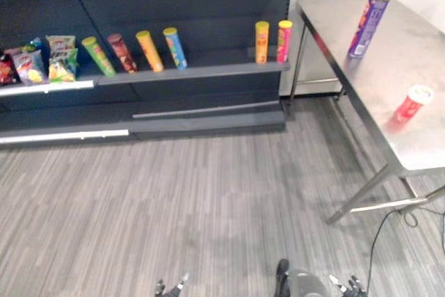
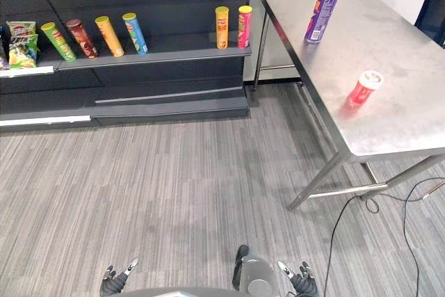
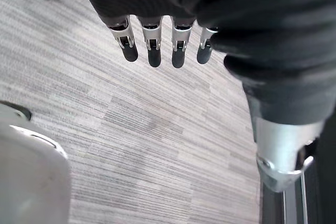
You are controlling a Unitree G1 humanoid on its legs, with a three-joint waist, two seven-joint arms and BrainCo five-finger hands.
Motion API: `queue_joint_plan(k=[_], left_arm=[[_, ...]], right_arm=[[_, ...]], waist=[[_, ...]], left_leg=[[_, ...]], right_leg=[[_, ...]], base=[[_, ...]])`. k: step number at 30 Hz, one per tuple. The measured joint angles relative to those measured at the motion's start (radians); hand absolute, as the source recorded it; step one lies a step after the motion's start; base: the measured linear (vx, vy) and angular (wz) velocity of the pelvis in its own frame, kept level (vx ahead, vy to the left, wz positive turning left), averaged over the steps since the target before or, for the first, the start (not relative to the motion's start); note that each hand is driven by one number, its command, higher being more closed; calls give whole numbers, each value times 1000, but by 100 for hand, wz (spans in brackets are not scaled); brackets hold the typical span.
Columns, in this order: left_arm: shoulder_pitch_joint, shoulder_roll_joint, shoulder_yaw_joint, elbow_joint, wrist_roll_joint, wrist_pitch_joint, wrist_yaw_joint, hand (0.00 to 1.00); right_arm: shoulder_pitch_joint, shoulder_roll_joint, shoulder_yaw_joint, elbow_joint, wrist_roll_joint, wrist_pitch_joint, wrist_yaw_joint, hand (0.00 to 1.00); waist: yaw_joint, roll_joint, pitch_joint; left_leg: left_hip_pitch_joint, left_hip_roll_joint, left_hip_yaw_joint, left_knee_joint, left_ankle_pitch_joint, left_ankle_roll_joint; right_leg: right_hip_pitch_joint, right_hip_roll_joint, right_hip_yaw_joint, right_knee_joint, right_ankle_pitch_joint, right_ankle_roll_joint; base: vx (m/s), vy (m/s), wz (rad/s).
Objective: Put the gum and the chips on the shelf.
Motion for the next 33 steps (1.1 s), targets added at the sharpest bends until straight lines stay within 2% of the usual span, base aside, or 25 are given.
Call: queue_joint_plan(k=[1,2,3,4,5,6,9,10,11,13,14,15,16,17,18,21,22,24,27,28,29,30,31,32,33], left_arm=[[0,-1,14,1,-50,0,0,0],[-1,-4,28,1,-90,-2,0,0],[0,-5,31,2,-102,-2,0,0],[0,-4,32,3,-125,-4,0,0],[1,0,31,3,-128,-4,0,0],[1,2,31,3,-128,-5,0,0],[0,15,20,3,-129,-15,-3,0],[0,22,5,5,-132,-16,-3,0],[0,25,-3,6,-133,-16,-3,0],[4,23,-23,14,-130,-21,-2,0],[9,19,-36,20,-130,-23,-2,0],[12,38,-49,22,-131,-24,-2,0],[9,48,-57,22,-131,-25,-2,0],[5,73,-70,21,-131,-25,-2,0],[6,74,-72,23,-131,-24,-3,0],[13,73,-90,25,-124,-25,-2,0],[12,74,-107,36,-115,-26,-3,0],[4,82,-130,53,-115,-25,-5,0],[-1,85,-164,62,-115,-21,-29,0],[0,85,-174,62,-114,-21,-41,0],[0,92,-176,62,-114,-20,-48,0],[0,95,-176,61,-114,-16,-51,0],[1,100,-177,59,-113,-2,-54,0],[2,103,-176,60,-114,5,-54,0],[7,104,-176,60,-114,13,-54,0]], right_arm=[[0,0,1,0,0,3,1,0],[-1,-1,0,1,-1,6,1,0],[-1,-1,-1,1,-1,9,1,0],[-4,-1,-3,9,0,14,2,0],[-7,2,-3,11,0,17,2,0],[-12,4,-3,13,0,17,3,0],[-32,17,-7,16,0,15,12,0],[-36,21,-7,20,0,14,18,0],[-36,20,-8,21,0,14,20,0],[-32,14,-14,21,1,12,21,0],[-32,4,-12,30,1,13,20,0],[-34,13,-3,45,1,14,21,0],[-35,20,-1,46,1,14,21,0],[-42,40,-2,49,1,14,22,0],[-48,43,-2,51,1,16,22,0],[-59,39,-3,51,1,24,19,0],[-64,38,-4,52,0,25,15,0],[-68,38,-7,53,0,25,11,0],[-71,37,-35,53,2,21,-1,0],[-69,36,-45,49,2,11,-2,0],[-67,38,-47,48,3,0,-2,0],[-65,39,-46,47,3,-5,-2,0],[-61,38,-46,46,13,-15,-1,0],[-64,38,-41,41,14,-19,0,0],[-69,39,-39,40,14,-23,3,0]], waist=[[2,-10,6],[2,-7,3],[2,-7,3],[3,-11,4],[5,-15,5],[8,-18,6],[24,-39,6],[23,-45,7],[23,-44,7],[22,-28,4],[26,-13,3],[30,-27,-7],[30,-39,-9],[31,-68,-6],[31,-71,-6],[33,-75,-9],[35,-64,-16],[30,-66,-18],[22,-46,-29],[23,-46,-26],[22,-59,-16],[21,-59,-14],[18,-51,-11],[19,-56,-11],[19,-55,-10]], left_leg=[[-60,36,-3,157,61,-12],[-117,61,2,296,56,-10],[-143,65,7,351,38,-13],[-181,68,39,403,-5,0],[-209,65,74,399,-41,5],[-217,61,93,375,-57,6],[-243,0,141,104,-81,7],[-242,-37,135,-65,-57,10],[-242,-50,132,-141,-33,10],[-240,-78,68,-369,64,-2],[-235,-87,46,-390,152,0],[-238,-109,48,-374,152,12],[-244,-116,50,-356,134,20],[-260,-141,55,-315,99,39],[-259,-148,64,-296,79,55],[-209,-168,103,-285,46,66],[-182,-181,120,-285,40,83],[-172,-192,112,-288,33,94],[-147,-202,110,-333,24,107],[-113,-210,115,-369,26,110],[-62,-221,121,-400,26,113],[-36,-228,124,-415,23,117],[5,-226,146,-435,13,130],[29,-223,167,-451,10,132],[40,-217,179,-462,9,130]], right_leg=[[40,19,1,-15,-19,-9],[80,28,2,-31,-29,-23],[102,30,2,-44,-36,-31],[156,31,5,-73,-44,-34],[202,27,8,-102,-47,-30],[220,21,9,-113,-49,-29],[273,-27,37,-124,-68,4],[288,-53,44,-125,-78,25],[294,-62,48,-125,-83,37],[314,-76,63,-133,-96,81],[336,-75,88,-148,-100,106],[358,-82,111,-187,-92,118],[358,-84,128,-192,-92,117],[358,-93,149,-192,-93,114],[362,-102,166,-195,-88,120],[385,-130,188,-187,-78,127],[393,-141,205,-187,-64,134],[390,-150,214,-183,-55,139],[299,-159,221,-18,-53,142],[220,-173,219,154,-48,135],[161,-204,201,312,-18,117],[144,-221,187,377,8,112],[122,-253,143,459,1,101],[98,-271,87,476,-42,83],[86,-269,49,469,-66,85]], base=[[343,-128,-14],[334,-105,-10],[315,-64,0],[344,-37,5],[324,-15,1],[248,11,-13],[223,113,-22],[177,151,-12],[274,260,-13],[229,264,-19],[376,363,-29],[393,335,-24],[397,245,-13],[286,130,-9],[262,128,-14],[223,131,-38],[202,107,-43],[171,83,-29],[126,92,-14],[108,116,-11],[113,105,-9],[118,80,-12],[102,63,-30],[120,70,-39],[121,36,-50]])
